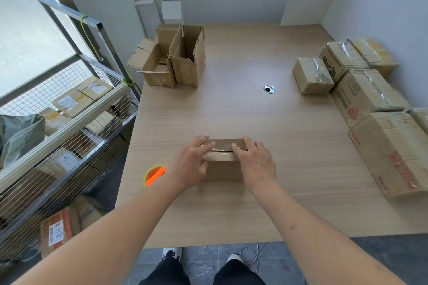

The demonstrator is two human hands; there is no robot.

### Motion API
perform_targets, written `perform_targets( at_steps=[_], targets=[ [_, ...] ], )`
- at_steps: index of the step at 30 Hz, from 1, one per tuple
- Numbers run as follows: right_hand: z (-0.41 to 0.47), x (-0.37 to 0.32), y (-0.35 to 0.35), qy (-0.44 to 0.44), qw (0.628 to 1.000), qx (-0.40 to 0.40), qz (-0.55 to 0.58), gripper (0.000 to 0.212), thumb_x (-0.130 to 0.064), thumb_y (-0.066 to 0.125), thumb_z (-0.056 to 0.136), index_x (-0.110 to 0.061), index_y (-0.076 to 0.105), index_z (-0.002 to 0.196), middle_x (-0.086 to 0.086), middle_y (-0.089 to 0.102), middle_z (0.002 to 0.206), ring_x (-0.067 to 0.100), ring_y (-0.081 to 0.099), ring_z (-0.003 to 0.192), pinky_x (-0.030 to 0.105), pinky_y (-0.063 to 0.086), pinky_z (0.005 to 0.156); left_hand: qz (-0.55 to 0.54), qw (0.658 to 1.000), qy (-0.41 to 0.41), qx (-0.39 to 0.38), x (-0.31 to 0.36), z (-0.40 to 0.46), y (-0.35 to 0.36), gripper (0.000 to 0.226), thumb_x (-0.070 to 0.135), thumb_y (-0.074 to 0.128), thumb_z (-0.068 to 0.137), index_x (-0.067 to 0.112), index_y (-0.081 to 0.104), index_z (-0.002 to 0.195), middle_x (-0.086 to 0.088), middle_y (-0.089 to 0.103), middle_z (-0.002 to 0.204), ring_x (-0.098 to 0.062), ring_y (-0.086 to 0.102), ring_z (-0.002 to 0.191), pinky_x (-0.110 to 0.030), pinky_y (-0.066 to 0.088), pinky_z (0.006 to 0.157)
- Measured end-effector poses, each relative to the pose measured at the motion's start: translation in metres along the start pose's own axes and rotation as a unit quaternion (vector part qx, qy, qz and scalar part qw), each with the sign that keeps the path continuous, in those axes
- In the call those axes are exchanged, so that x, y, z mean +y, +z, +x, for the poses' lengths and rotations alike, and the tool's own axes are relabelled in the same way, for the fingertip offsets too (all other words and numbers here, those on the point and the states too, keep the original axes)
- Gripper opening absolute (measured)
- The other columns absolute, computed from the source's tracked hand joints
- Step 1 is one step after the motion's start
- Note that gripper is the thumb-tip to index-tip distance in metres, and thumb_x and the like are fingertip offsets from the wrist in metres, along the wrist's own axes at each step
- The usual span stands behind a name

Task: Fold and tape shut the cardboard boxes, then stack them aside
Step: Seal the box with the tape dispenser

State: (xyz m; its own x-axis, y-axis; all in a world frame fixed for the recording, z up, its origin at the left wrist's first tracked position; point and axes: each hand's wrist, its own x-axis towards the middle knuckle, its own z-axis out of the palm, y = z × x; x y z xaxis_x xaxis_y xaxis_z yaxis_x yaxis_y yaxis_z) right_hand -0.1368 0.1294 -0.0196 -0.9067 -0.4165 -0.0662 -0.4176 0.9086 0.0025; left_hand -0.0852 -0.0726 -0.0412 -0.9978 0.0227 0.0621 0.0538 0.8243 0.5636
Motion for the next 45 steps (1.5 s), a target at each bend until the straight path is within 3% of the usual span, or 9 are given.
perform_targets(
  at_steps=[4, 10, 13, 23, 29, 33, 38, 42, 45],
  targets=[
    [-0.002, 0.006, 0.011, 0.032, 0.999, 0.037, -0.019, 0.066, -0.001, 0.087, 0.064, -0.031, 0.072, 0.122, 0.014, 0.059, 0.121, 0.032, 0.057, 0.091, 0.039, 0.051, 0.076, -0.029, 0.999, -0.037, -0.016, -0.012, -0.002, 0.005, 0.044, 0.015, 0.063, 0.095, 0.02, 0.064, 0.138, 0.001, 0.046, 0.157, -0.016, 0.041, 0.145, -0.033, 0.033, 0.12],
    [0.0, -0.001, 0.02, 0.026, 0.999, 0.011, 0.039, 0.084, -0.005, 0.06, 0.086, -0.03, 0.029, 0.16, 0.019, 0.025, 0.159, 0.038, 0.033, 0.135, 0.04, 0.037, 0.112, -0.065, 0.997, -0.021, -0.034, -0.012, -0.019, 0.009, 0.044, 0.048, 0.068, 0.091, 0.026, 0.07, 0.13, 0.013, 0.056, 0.11, -0.007, 0.059, 0.097, -0.034, 0.052, 0.09],
    [0.002, -0.002, 0.019, 0.011, 0.997, -0.032, 0.067, 0.091, -0.009, 0.054, 0.089, -0.026, 0.005, 0.164, 0.014, 0.005, 0.169, 0.038, 0.012, 0.151, 0.039, 0.027, 0.12, -0.071, 0.996, 0.0, -0.045, -0.014, -0.03, 0.011, 0.047, 0.038, 0.079, 0.088, 0.03, 0.068, 0.133, 0.013, 0.054, 0.105, -0.006, 0.056, 0.094, -0.027, 0.048, 0.088],
    [0.02, 0.017, 0.029, -0.097, 0.97, -0.153, 0.163, 0.099, -0.016, 0.059, 0.093, -0.021, -0.011, 0.163, 0.004, -0.039, 0.162, 0.03, -0.033, 0.15, 0.042, 0.004, 0.128, -0.029, 0.999, 0.031, -0.01, -0.003, -0.026, 0.021, 0.032, 0.039, 0.077, 0.087, 0.023, 0.077, 0.114, 0.008, 0.063, 0.09, -0.015, 0.061, 0.075, -0.041, 0.054, 0.068],
    [-0.012, 0.035, 0.028, -0.151, 0.961, -0.079, 0.216, 0.092, -0.039, 0.081, 0.08, -0.038, 0.033, 0.157, 0.005, -0.003, 0.167, 0.028, 0.008, 0.149, 0.041, 0.031, 0.116, -0.004, 0.999, 0.024, 0.04, 0.015, -0.023, 0.034, 0.04, 0.053, 0.061, 0.086, 0.02, 0.08, 0.099, 0.006, 0.06, 0.077, -0.018, 0.059, 0.067, -0.042, 0.054, 0.06],
    [-0.015, 0.045, 0.035, -0.152, 0.933, 0.07, 0.319, 0.038, -0.035, 0.087, 0.076, -0.03, 0.078, 0.113, 0.005, 0.054, 0.124, 0.027, 0.052, 0.107, 0.047, 0.056, 0.084, 0.013, 0.997, 0.056, 0.059, 0.022, -0.019, 0.038, 0.029, 0.045, 0.07, 0.086, 0.02, 0.077, 0.1, 0.003, 0.06, 0.091, -0.018, 0.06, 0.075, -0.04, 0.057, 0.063],
    [-0.018, 0.041, 0.043, -0.138, 0.925, 0.127, 0.332, 0.033, -0.008, 0.084, 0.075, -0.019, 0.08, 0.106, 0.002, 0.06, 0.09, 0.026, 0.059, 0.083, 0.04, 0.055, 0.07, 0.126, 0.968, 0.197, 0.091, 0.004, -0.019, 0.046, 0.027, 0.012, 0.079, 0.087, 0.017, 0.071, 0.112, -0.016, 0.06, 0.125, -0.034, 0.065, 0.096, -0.042, 0.059, 0.07],
    [-0.022, 0.035, 0.045, -0.119, 0.929, 0.15, 0.317, 0.048, -0.006, 0.085, 0.073, -0.019, 0.076, 0.119, 0.0, 0.063, 0.09, 0.027, 0.06, 0.085, 0.032, 0.05, 0.075, 0.074, 0.973, 0.185, 0.116, 0.0, -0.022, 0.054, 0.027, 0.016, 0.072, 0.093, 0.017, 0.069, 0.119, -0.01, 0.068, 0.124, -0.031, 0.07, 0.094, -0.04, 0.061, 0.069],
    [-0.022, 0.034, 0.054, -0.114, 0.929, 0.177, 0.305, 0.025, -0.006, 0.087, 0.076, -0.016, 0.079, 0.097, 0.0, 0.06, 0.084, 0.026, 0.058, 0.08, 0.037, 0.054, 0.064, 0.077, 0.973, 0.181, 0.124, -0.001, -0.023, 0.057, 0.02, 0.021, 0.067, 0.096, 0.012, 0.075, 0.112, -0.01, 0.069, 0.125, -0.03, 0.072, 0.096, -0.04, 0.062, 0.07]
  ],
)
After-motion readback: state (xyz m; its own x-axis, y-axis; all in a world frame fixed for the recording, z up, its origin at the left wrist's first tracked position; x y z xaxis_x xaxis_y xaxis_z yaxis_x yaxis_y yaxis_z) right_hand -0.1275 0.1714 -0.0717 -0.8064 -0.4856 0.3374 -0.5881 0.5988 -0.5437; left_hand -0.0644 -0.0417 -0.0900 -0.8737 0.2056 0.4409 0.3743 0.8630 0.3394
